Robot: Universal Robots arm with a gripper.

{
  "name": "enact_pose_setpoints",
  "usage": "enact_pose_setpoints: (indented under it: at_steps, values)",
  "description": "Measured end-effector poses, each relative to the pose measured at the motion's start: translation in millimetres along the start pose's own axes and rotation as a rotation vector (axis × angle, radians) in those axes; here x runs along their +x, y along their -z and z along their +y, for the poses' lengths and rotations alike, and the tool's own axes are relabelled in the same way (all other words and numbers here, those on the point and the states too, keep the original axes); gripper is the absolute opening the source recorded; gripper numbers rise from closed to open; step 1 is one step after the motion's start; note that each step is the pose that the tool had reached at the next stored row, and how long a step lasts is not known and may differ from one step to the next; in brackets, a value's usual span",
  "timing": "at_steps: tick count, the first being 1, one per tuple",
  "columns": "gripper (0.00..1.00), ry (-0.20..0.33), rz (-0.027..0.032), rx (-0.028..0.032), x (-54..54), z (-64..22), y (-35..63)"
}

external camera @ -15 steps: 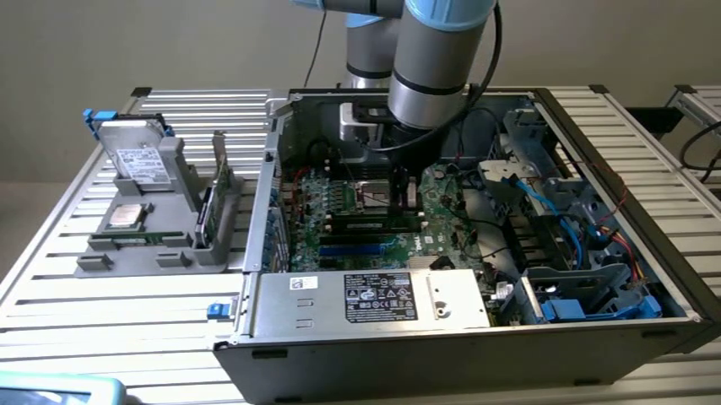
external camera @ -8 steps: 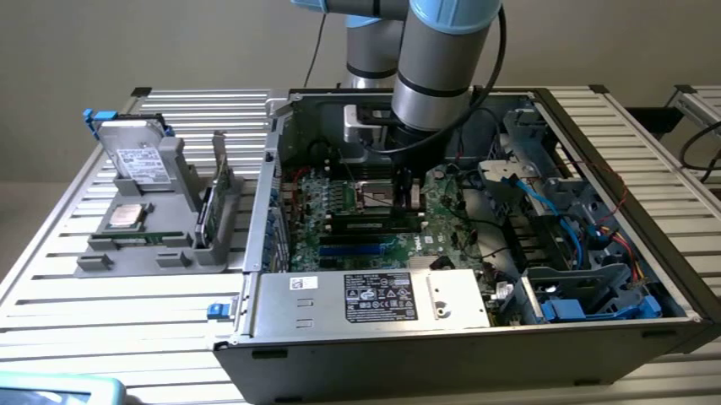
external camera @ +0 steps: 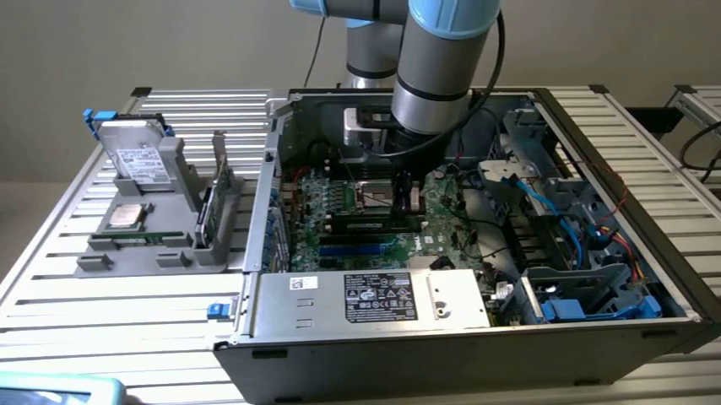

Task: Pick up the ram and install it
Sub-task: 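Press down the ram until it locks into place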

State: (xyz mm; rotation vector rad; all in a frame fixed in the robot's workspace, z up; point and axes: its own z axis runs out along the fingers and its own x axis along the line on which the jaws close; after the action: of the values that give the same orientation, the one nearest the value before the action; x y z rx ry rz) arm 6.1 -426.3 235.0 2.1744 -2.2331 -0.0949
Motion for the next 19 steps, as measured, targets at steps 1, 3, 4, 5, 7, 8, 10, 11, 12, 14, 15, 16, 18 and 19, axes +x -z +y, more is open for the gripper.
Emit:
enact_pose_setpoints:
  at_steps: [1,3,4,5,7,8,10,11,12,14,15,16,18,19]
  values:
    - [0.11,0.0,0.0,0.0,0.0,0.0,0.0]
    - [0.11,0.0,-0.0002,0.0,-0.1,0.0,-0.1]
    - [0.11,0.0,-0.0005,0.0001,-0.4,-0.1,-0.3]
    - [0.11,0.0,-0.0004,0.0001,-0.9,-0.1,-0.2]
    - [0.11,0.0,-0.0003,0.0008,-3.2,0.0,-0.3]
    - [0.11,0.0,-0.0003,0.0012,-4.5,0.1,-0.5]
    - [0.11,0.0,-0.0003,0.002,-6.7,0.1,-0.8]
    - [0.11,0.0,-0.001,0.0022,-6.8,0.0,-1.3]
    - [0.11,0.0,-0.0013,0.0022,-6.8,0.0,-2.2]
    - [0.11,0.0,-0.0024,0.0021,-6.7,-0.1,-3.9]
    - [0.11,0.0,-0.0027,0.0021,-6.7,-0.1,-4.4]
    - [0.11,0.0,-0.0027,0.002,-6.7,-0.1,-4.6]
    - [0.11,0.0,-0.0025,0.0012,-6.7,-0.1,-4.6]
    - [0.11,0.0,-0.0027,0.0003,-6.7,-0.1,-4.7]
